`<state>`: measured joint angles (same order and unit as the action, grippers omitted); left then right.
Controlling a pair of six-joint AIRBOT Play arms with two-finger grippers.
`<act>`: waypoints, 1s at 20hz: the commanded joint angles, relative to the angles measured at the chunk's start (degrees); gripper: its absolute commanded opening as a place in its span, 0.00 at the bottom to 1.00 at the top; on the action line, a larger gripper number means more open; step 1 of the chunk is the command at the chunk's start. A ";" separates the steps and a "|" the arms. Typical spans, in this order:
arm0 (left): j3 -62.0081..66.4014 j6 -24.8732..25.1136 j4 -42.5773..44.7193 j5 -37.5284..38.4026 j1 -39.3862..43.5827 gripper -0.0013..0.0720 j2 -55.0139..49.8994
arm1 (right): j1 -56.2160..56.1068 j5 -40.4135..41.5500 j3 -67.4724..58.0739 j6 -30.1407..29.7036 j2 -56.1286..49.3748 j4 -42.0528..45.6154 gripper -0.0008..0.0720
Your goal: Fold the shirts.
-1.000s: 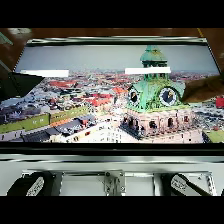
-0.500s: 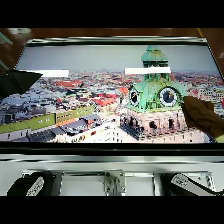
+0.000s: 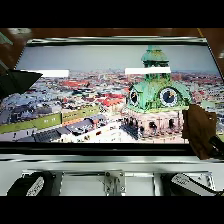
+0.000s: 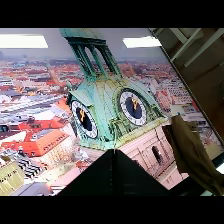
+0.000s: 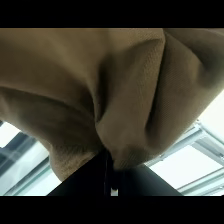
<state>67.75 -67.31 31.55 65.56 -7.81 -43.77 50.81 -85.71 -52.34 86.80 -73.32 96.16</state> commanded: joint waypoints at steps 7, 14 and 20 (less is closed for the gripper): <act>-0.02 -0.46 0.02 -0.50 -0.02 0.08 -1.46 | 0.02 -2.89 -8.50 -0.33 1.29 4.04 0.87; 2.14 -9.42 29.75 -1.92 9.84 0.07 -16.20 | -3.39 10.19 -31.58 -1.25 10.01 -22.99 0.73; 11.32 -18.71 47.23 -0.35 26.56 0.68 -33.53 | -33.90 10.38 -31.32 -1.25 8.07 -22.21 0.89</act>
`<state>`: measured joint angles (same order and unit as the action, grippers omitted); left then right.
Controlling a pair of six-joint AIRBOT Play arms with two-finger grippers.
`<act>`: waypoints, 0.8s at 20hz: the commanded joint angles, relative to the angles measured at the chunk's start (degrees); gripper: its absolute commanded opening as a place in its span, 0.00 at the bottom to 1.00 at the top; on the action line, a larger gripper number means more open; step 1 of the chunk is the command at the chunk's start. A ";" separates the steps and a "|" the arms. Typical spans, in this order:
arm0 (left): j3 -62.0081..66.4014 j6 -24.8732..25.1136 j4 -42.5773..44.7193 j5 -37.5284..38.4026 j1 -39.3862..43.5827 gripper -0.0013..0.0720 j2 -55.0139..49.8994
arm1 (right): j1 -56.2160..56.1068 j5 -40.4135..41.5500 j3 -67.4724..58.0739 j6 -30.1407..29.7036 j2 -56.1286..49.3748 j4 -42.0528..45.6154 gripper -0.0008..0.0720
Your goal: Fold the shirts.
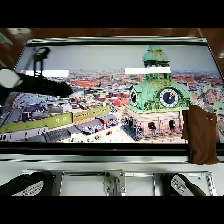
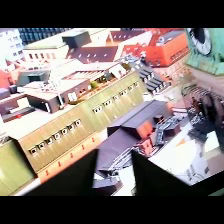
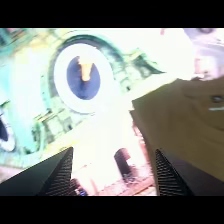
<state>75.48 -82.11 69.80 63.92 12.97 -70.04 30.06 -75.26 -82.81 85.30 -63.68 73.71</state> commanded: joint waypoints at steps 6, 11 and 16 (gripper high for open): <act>5.35 -8.17 20.68 8.70 5.57 0.72 -11.87 | -35.89 -10.08 -0.87 4.81 -13.77 18.60 0.89; 5.33 -7.10 20.68 8.59 5.18 0.72 -11.85 | -37.33 -9.53 -0.87 9.33 -14.29 22.86 0.89; 5.29 -4.79 13.00 6.12 4.48 0.85 -11.82 | -30.64 -8.50 -0.85 10.40 -14.32 16.06 0.89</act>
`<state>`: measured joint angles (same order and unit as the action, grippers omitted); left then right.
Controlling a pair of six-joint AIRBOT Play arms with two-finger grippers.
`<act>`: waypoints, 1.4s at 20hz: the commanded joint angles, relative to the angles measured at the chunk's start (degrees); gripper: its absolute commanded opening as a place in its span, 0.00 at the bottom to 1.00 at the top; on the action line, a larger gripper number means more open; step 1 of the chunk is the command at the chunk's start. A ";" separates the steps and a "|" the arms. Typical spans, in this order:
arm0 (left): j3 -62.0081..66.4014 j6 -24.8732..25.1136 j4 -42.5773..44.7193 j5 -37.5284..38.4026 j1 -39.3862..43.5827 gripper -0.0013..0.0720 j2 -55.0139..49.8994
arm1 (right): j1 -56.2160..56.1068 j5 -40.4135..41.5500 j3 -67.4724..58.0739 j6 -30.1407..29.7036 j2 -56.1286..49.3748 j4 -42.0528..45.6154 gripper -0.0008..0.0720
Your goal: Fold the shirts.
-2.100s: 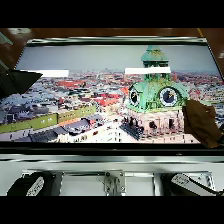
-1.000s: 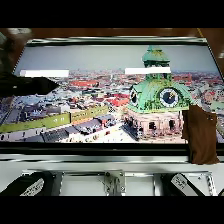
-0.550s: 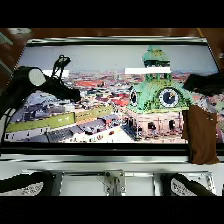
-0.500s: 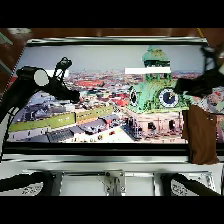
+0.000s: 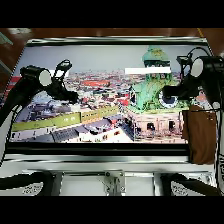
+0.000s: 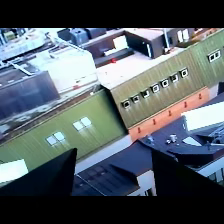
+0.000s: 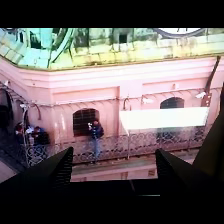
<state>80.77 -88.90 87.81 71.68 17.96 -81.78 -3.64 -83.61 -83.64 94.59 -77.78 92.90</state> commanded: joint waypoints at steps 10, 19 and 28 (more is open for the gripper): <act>-1.11 2.69 -7.93 -4.59 -6.19 0.85 -0.46 | 9.53 2.93 1.55 1.09 -0.22 -9.46 0.89; -1.11 2.69 -7.93 -4.55 -6.14 0.85 -0.46 | 9.53 2.91 1.55 1.09 -0.22 -9.49 0.89; -1.11 2.69 -7.91 -4.57 -6.14 0.85 -0.46 | 9.53 2.91 1.55 1.09 -0.22 -9.49 0.89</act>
